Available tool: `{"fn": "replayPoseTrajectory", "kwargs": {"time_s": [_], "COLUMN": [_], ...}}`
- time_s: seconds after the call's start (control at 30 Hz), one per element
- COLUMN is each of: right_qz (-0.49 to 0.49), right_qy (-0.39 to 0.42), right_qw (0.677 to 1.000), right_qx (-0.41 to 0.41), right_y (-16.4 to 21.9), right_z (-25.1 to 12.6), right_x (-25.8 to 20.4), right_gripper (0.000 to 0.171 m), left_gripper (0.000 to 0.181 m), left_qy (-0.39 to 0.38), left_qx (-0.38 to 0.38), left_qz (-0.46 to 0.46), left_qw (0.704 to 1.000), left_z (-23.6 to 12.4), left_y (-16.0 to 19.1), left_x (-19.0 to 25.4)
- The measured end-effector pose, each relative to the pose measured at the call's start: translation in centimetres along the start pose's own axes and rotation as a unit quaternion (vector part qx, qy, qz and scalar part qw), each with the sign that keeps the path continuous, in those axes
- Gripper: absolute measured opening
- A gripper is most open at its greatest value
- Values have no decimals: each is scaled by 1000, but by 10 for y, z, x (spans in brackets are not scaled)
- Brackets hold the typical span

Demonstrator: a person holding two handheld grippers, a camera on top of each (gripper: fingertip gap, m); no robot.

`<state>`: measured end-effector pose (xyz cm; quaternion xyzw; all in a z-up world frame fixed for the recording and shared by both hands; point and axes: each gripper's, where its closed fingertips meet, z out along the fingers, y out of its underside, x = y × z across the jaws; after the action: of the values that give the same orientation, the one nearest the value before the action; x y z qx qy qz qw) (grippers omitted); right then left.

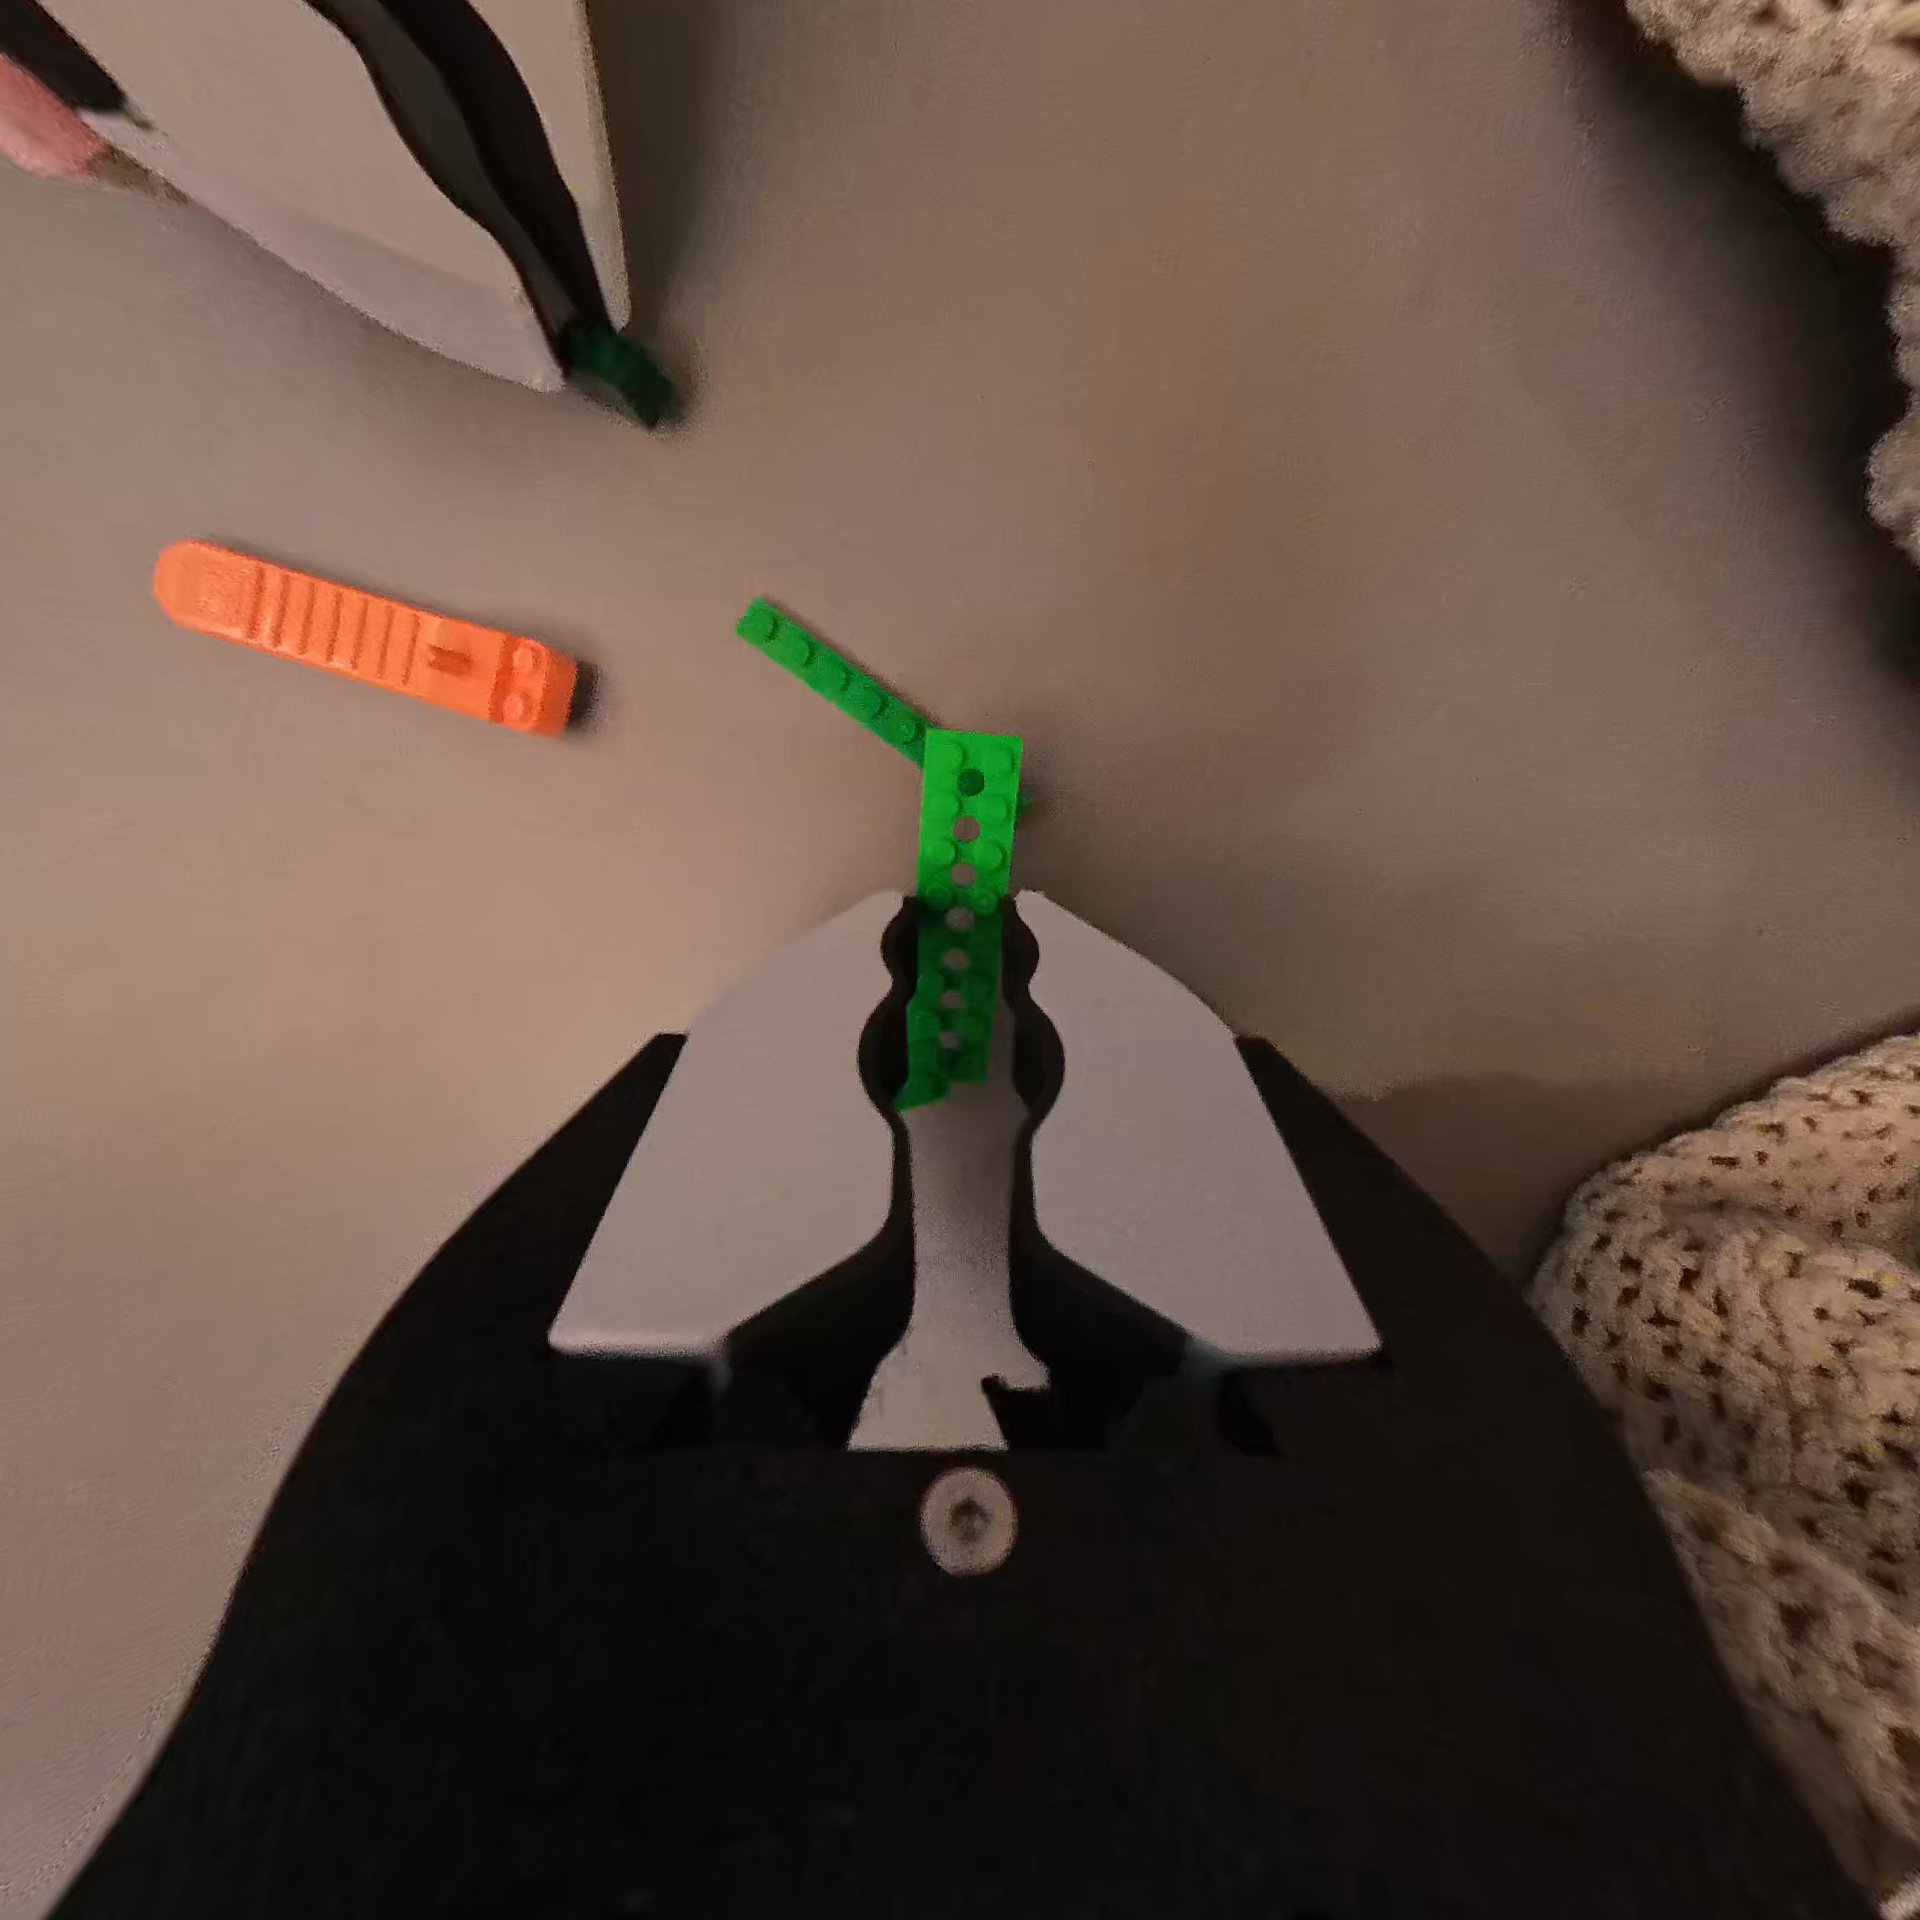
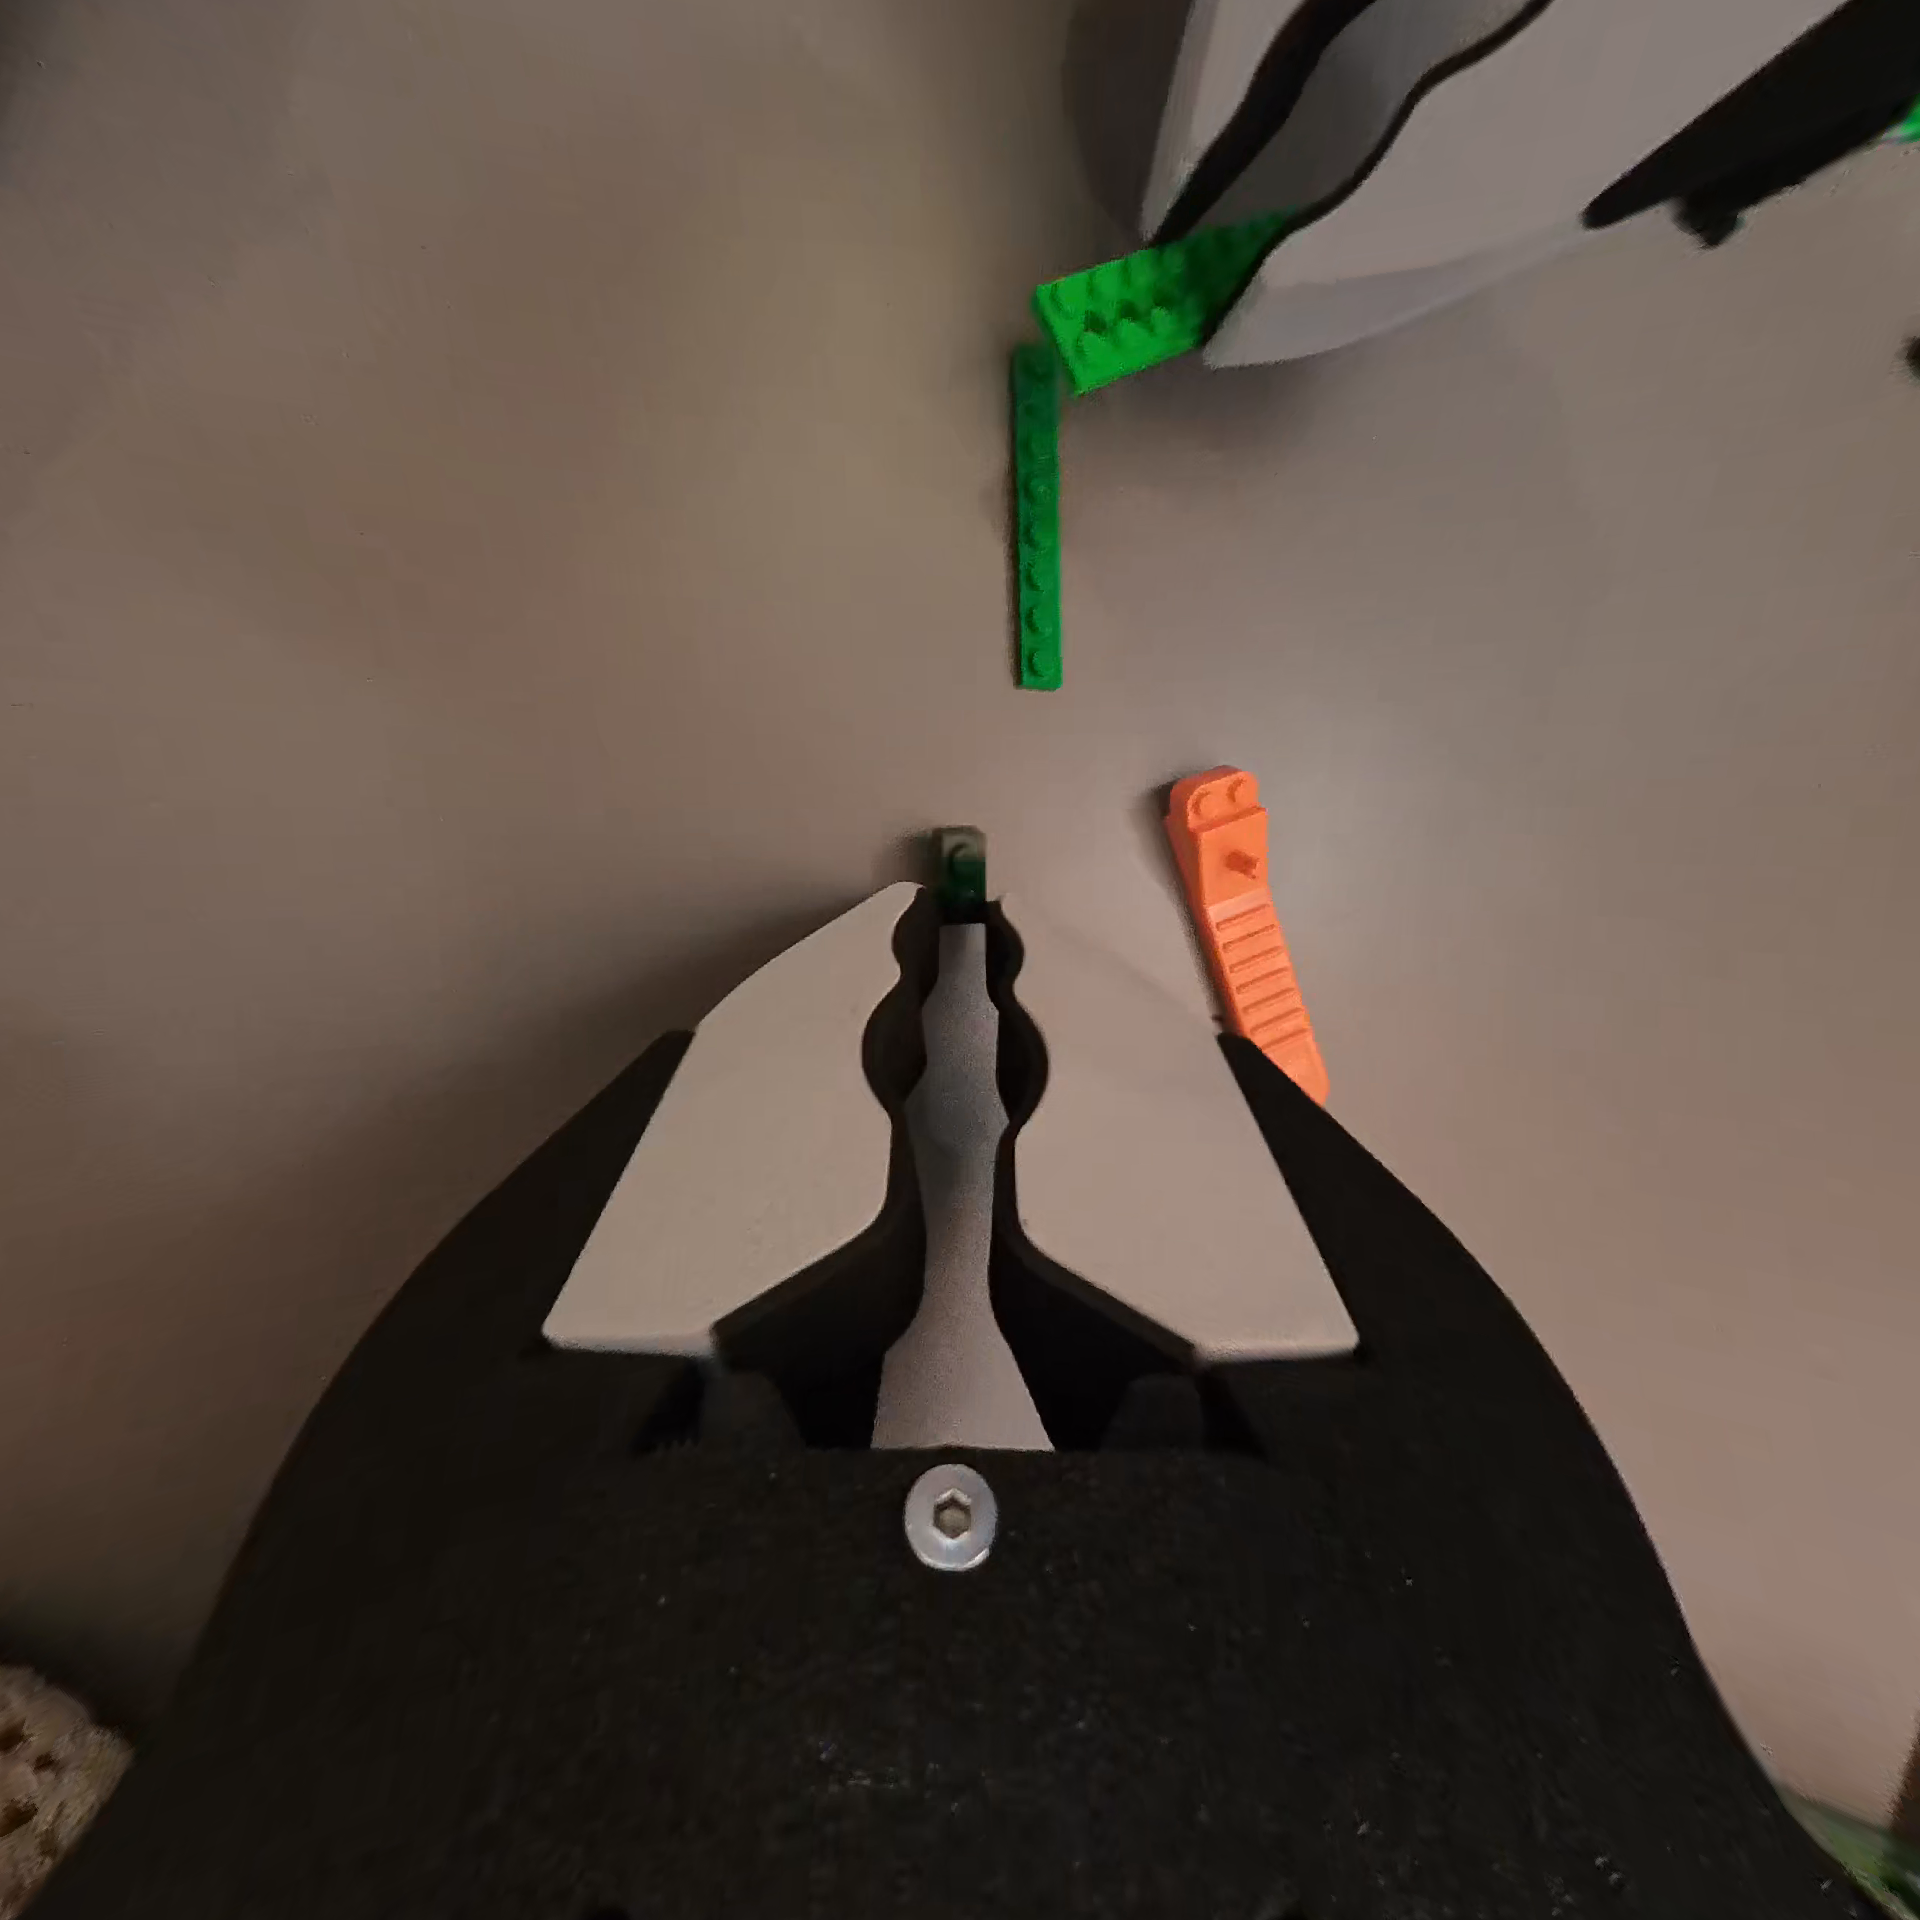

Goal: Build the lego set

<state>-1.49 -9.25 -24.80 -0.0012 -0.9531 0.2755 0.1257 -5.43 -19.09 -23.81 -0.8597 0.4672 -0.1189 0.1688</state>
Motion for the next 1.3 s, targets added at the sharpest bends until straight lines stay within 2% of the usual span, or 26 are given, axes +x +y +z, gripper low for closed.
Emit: {"fn": "replayPoseTrajectory", "kwargs": {"time_s": [0.13,0.2,0.27,0.33,0.4,0.5,0.63,0.77,0.97,1.03,1.07,1.2,1.3], "right_qz": [62,135,252,360,394,403,427,459,454,460,466,456,419], "right_qy": [59,130,225,279,310,358,380,363,378,365,351,327,278], "right_qw": [996,982,940,889,864,842,821,811,806,809,811,827,861], "right_qx": [26,30,33,47,55,26,6,6,-35,-36,-30,-10,77], "right_y": [-4,1,9,9,0,-5,-5,-4,1,0,-1,-2,-20], "right_z": [-9,-16,-20,-18,-12,-8,-4,3,1,4,6,8,7], "right_x": [-1,6,17,13,5,2,10,11,12,11,10,11,13], "right_gripper": [19,20,18,20,28,29,28,28,29,24,18,16,16], "left_gripper": [15,15,15,15,15,15,15,15,15,15,15,15,15], "left_qy": [-18,-26,-40,-105,-187,-275,-330,-372,-335,-323,-312,-265,-263], "left_qx": [5,32,37,18,41,68,87,71,70,69,72,89,80], "left_qz": [-21,-25,-30,-50,-82,-118,-113,-92,-95,-97,-95,-105,-114], "left_qw": [1000,999,998,993,978,952,933,921,935,939,943,954,955], "left_z": [-5,-10,-11,-13,-17,-21,-15,-9,1,2,3,7,5], "left_y": [3,-4,-7,-3,-10,-15,-23,-24,-21,-21,-23,-29,-25], "left_x": [-3,-4,-5,-21,-39,-43,-24,-11,2,6,9,19,9]}}
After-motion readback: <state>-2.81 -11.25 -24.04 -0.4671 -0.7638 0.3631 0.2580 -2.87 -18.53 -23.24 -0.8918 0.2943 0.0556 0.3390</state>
